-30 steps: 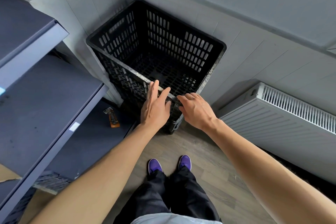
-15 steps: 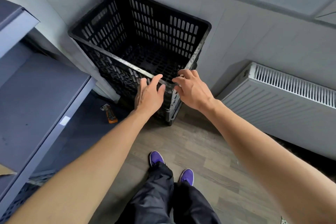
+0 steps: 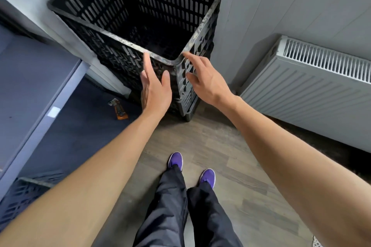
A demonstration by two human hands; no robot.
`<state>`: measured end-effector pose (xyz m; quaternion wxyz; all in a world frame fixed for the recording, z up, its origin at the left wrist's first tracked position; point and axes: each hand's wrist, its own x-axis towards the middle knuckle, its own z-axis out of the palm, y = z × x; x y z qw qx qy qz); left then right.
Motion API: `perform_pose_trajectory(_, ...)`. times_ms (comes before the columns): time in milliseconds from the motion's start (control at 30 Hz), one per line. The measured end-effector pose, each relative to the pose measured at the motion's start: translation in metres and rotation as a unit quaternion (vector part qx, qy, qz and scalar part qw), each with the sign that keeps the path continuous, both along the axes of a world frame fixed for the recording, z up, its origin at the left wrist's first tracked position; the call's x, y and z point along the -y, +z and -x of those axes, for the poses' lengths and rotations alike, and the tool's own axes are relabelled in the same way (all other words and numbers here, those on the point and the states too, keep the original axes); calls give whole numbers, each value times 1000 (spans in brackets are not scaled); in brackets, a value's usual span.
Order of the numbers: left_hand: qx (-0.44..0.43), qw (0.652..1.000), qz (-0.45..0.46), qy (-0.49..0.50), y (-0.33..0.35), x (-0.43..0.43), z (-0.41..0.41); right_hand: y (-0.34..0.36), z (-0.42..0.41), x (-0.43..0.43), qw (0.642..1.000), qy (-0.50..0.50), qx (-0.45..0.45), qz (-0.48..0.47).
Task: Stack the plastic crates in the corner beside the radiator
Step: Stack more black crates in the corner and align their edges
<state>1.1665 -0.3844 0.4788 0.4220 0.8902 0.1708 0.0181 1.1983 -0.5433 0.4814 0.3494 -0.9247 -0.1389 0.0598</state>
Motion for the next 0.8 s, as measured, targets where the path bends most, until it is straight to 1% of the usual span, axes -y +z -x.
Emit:
perform_pose_trajectory(67, -42, 999, 18, 28, -22, -1, 6, -9, 4, 0, 999, -13, -7, -36)
perform_pose_trajectory(167, -159, 987, 19, 23, -59, -10, 9, -24, 7, 1, 998, -10, -1, -56)
perform_pose_trajectory(200, -194, 981, 21, 25, -72, -12, 6, -30, 6, 1, 998, -23, 5, -65)
perform_pose_trajectory(267, -234, 971, 51, 29, -95, -17, -4, -44, 1, 1, 994, -70, 8, -87)
perform_pose_trajectory(333, -259, 955, 128, 61, -111, -16, -13, -62, -3, 1, 987, -116, -19, -110)
perform_pose_trajectory(400, -293, 923, 225, 104, -132, -10, -27, -94, -11, 4, 978, -152, -90, -115)
perform_pose_trajectory(433, -308, 907, 260, 123, -142, -6, -33, -114, -12, 4, 972, -164, -129, -108)
perform_pose_trajectory(500, -318, 885, 302, 156, -163, 3, -43, -153, -11, 3, 961, -179, -192, -91)
perform_pose_trajectory(600, -304, 876, 324, 189, -196, 14, -52, -201, -7, -11, 946, -177, -260, -77)
perform_pose_trajectory(700, -277, 869, 345, 220, -212, 20, -55, -218, -7, -26, 938, -174, -286, -95)
perform_pose_trajectory(800, -260, 863, 361, 239, -220, 19, -56, -223, -19, -39, 926, -197, -295, -132)
